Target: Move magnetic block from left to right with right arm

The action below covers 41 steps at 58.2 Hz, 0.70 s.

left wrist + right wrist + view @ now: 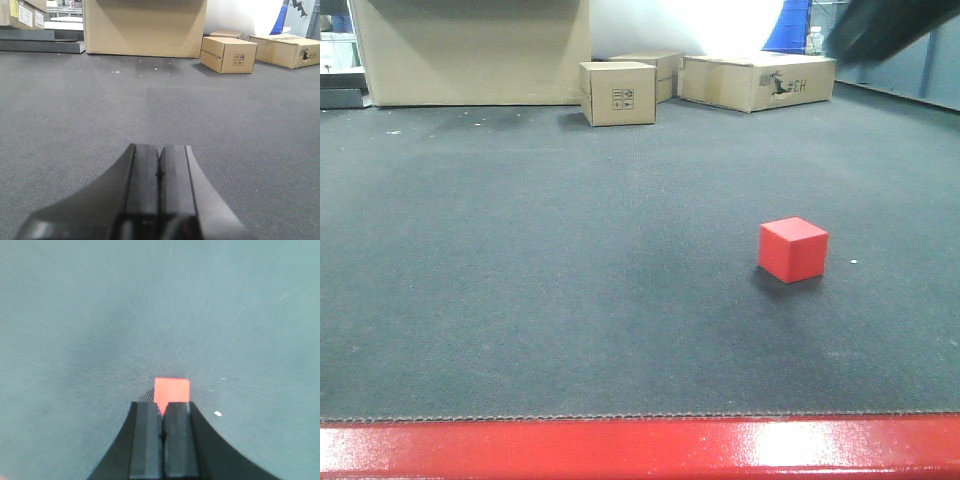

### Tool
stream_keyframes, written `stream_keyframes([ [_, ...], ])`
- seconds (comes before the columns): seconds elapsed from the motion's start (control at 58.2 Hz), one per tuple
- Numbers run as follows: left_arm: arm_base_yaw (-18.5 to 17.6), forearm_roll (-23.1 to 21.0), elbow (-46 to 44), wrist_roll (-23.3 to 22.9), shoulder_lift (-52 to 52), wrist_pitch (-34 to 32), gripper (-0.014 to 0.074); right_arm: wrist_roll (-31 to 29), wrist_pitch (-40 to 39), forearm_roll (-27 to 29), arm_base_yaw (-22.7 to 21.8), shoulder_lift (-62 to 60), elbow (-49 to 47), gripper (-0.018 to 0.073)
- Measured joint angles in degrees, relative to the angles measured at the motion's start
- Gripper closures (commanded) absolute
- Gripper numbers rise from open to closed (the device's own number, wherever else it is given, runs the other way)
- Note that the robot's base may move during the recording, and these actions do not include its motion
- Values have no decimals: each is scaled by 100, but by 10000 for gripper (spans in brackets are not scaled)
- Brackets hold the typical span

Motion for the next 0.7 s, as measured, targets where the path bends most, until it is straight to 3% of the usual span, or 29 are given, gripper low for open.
stream_keyframes([
  [0.43,0,0,0,0,0,0,722,-13,-778,0,0,-2960,1712,503],
  [0.705,0,0,0,0,0,0,722,-13,-767,0,0,-3665,2080,503],
])
